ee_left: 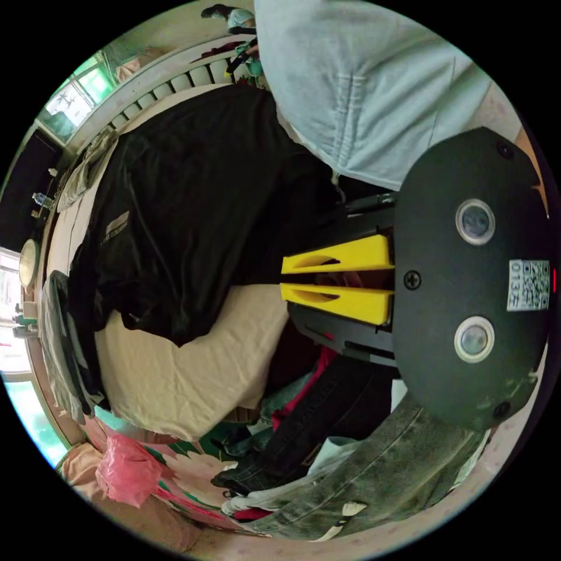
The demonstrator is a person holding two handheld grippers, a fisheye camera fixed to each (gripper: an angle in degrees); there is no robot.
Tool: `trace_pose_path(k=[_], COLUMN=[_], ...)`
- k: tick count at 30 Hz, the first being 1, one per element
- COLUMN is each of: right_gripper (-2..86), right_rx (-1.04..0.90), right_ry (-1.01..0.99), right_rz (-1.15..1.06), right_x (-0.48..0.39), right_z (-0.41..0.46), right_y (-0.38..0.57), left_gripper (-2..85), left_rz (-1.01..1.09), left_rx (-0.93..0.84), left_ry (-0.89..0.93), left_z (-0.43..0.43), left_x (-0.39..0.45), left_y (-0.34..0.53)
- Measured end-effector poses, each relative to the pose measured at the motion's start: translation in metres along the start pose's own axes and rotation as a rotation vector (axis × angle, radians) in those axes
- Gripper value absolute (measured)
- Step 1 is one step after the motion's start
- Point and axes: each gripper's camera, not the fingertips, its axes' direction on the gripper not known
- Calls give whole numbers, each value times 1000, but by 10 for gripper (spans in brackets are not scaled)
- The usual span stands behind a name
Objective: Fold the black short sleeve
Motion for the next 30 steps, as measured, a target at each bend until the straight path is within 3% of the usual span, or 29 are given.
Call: trace_pose_path(k=[8,14,22,25,30], right_gripper=[90,82,3,1,3], right_rx=[-52,-47,-102,-98,-117], right_ry=[-101,-85,30,59,51], right_rz=[168,94,-2,20,66], right_x=[31,14,-20,-17,1], right_z=[-9,-14,2,-3,-8], right_y=[60,68,71,74,84], left_gripper=[90,58,3,1,0], left_rz=[87,86,35,-2,-156], left_rx=[11,-1,18,43,-73], left_ry=[-63,-90,-115,-77,153], left_z=[25,36,17,1,44], left_x=[19,16,14,0,-32], left_y=[1,-7,4,29,72])
